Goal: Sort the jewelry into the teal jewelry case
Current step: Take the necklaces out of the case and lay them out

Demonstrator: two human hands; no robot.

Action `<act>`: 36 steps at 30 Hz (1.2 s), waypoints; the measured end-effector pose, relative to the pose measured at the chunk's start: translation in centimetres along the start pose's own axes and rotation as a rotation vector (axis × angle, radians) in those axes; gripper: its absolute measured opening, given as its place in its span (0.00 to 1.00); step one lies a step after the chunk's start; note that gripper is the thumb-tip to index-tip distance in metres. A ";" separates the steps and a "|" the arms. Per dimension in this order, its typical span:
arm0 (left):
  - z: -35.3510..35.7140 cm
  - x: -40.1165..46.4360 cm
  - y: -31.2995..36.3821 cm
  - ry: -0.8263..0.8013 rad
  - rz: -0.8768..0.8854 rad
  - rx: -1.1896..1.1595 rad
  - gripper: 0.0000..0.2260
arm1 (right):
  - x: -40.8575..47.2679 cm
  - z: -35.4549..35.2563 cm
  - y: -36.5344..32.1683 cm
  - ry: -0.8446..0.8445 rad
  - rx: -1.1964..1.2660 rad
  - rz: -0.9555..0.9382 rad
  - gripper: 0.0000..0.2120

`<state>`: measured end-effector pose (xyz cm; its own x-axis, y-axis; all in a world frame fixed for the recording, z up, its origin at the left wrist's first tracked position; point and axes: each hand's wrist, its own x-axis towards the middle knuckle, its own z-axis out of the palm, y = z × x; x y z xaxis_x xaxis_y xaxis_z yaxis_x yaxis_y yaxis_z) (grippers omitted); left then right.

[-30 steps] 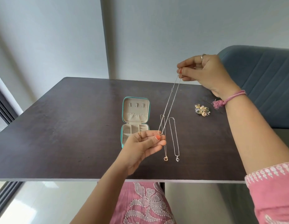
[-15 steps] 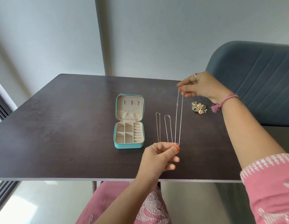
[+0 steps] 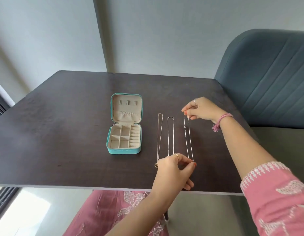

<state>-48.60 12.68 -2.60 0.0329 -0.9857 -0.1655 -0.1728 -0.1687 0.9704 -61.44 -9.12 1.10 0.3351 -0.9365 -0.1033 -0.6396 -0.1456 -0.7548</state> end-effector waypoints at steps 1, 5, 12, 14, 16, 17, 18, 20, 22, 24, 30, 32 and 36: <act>0.2 0.2 -0.1 0.009 0.000 0.033 0.05 | 0.2 0.2 0.5 -0.004 -0.008 -0.001 0.07; 0.7 0.9 -0.5 0.024 0.018 0.187 0.06 | 0.7 1.1 2.0 -0.008 -0.060 -0.009 0.07; 0.9 1.4 -0.5 0.066 0.072 0.423 0.07 | 1.3 1.6 2.4 -0.002 -0.135 -0.055 0.05; 0.8 1.5 -0.4 0.076 0.077 0.460 0.07 | 1.3 1.6 2.3 0.000 -0.166 -0.076 0.05; 0.9 1.5 -0.5 0.077 0.083 0.502 0.07 | 1.2 1.8 2.1 0.003 -0.206 -0.097 0.05; 1.0 1.5 -0.5 0.079 0.089 0.527 0.08 | 1.2 1.8 2.2 0.007 -0.212 -0.103 0.05; 1.0 1.5 -0.6 0.084 0.096 0.551 0.08 | 1.2 1.8 2.3 0.011 -0.211 -0.107 0.05; 1.0 1.4 -0.6 0.090 0.101 0.587 0.08 | 1.2 1.9 2.5 0.018 -0.198 -0.110 0.06; 1.1 1.2 -0.6 0.078 0.100 0.618 0.09 | 1.2 2.0 2.6 0.022 -0.182 -0.109 0.07; 1.0 1.0 -0.4 0.072 0.121 0.668 0.09 | 1.3 2.1 2.7 0.030 -0.160 -0.102 0.07; 0.6 0.1 -0.6 0.063 0.174 0.738 0.12 | 1.5 2.2 2.9 0.048 -0.125 -0.087 0.06; 0.5 -0.3 -0.8 0.074 0.213 0.750 0.12 | 1.5 2.3 3.0 0.063 -0.142 -0.090 0.06; 0.4 -0.5 -1.0 0.101 0.274 0.723 0.12 | 1.4 2.4 3.1 0.070 -0.149 -0.087 0.08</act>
<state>-48.81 13.40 -3.59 -0.0201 -0.9933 0.1137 -0.7851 0.0860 0.6134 -61.29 -10.17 -2.88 0.3482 -0.9374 0.0079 -0.7075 -0.2683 -0.6538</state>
